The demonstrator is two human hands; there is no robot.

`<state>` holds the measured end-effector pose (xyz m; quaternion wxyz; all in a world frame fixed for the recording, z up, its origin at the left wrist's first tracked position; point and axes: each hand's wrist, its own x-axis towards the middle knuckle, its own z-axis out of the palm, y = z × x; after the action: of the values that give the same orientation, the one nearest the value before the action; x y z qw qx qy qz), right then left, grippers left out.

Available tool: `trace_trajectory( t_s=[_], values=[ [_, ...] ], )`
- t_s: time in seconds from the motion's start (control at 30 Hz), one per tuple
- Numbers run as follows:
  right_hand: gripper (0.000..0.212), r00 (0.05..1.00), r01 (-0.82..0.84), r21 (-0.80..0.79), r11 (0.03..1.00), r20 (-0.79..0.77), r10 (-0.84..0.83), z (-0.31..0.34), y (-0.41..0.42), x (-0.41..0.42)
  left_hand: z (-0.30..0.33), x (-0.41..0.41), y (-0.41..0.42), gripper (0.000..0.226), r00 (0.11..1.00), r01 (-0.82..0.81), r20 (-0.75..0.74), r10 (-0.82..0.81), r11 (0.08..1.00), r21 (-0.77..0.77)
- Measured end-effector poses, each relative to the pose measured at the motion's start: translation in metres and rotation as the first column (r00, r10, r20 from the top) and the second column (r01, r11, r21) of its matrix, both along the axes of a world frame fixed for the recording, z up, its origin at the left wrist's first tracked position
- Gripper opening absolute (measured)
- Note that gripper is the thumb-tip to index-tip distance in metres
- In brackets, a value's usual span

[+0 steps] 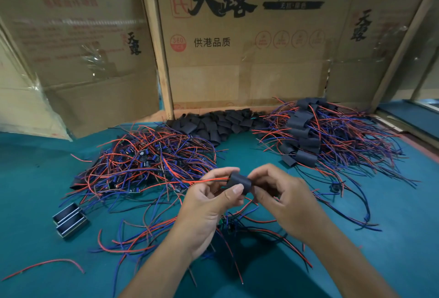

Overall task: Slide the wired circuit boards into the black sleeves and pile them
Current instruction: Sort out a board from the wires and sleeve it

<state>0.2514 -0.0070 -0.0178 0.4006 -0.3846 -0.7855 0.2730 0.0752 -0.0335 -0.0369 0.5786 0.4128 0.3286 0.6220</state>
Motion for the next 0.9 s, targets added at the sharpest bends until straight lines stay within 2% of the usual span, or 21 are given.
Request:
trace_trajectory(
  t_s=[0.13, 0.23, 0.43, 0.53, 0.7, 0.83, 0.9],
  values=[
    [0.028, 1.0, 0.002, -0.011, 1.0, 0.008, -0.002, -0.001, 0.0, 0.001, -0.002, 0.002, 0.002, 0.027, 0.999, -0.018, -0.041, 0.019, 1.0, 0.013],
    [0.032, 0.999, 0.042, 0.05, 0.998, 0.024, -0.043, -0.004, -0.001, -0.002, -0.001, 0.004, 0.002, 0.02, 1.0, -0.029, 0.012, 0.029, 0.999, -0.03],
    [0.032, 0.997, 0.058, 0.09, 0.994, 0.038, -0.062, -0.011, 0.001, -0.006, -0.004, 0.007, 0.006, 0.027, 0.99, -0.097, 0.085, 0.111, 0.984, -0.15],
    [0.027, 1.0, 0.015, -0.05, 0.999, -0.015, -0.016, -0.012, 0.002, -0.007, -0.009, 0.005, 0.008, 0.038, 0.986, -0.115, 0.097, 0.135, 0.975, -0.188],
    [0.011, 0.986, 0.015, -0.261, 0.965, -0.158, -0.058, -0.012, 0.004, -0.009, -0.015, 0.007, 0.009, 0.047, 0.984, -0.176, -0.02, 0.175, 0.977, -0.121],
    [0.008, 0.966, -0.017, -0.342, 0.939, -0.249, -0.073, -0.01, 0.007, -0.009, -0.017, 0.015, 0.008, 0.032, 0.979, -0.203, -0.014, 0.203, 0.975, -0.091],
    [0.006, 0.961, -0.001, -0.382, 0.924, -0.257, -0.106, -0.006, 0.01, -0.009, -0.018, 0.018, 0.01, 0.03, 0.965, -0.241, -0.126, 0.231, 0.968, -0.07]
  ],
)
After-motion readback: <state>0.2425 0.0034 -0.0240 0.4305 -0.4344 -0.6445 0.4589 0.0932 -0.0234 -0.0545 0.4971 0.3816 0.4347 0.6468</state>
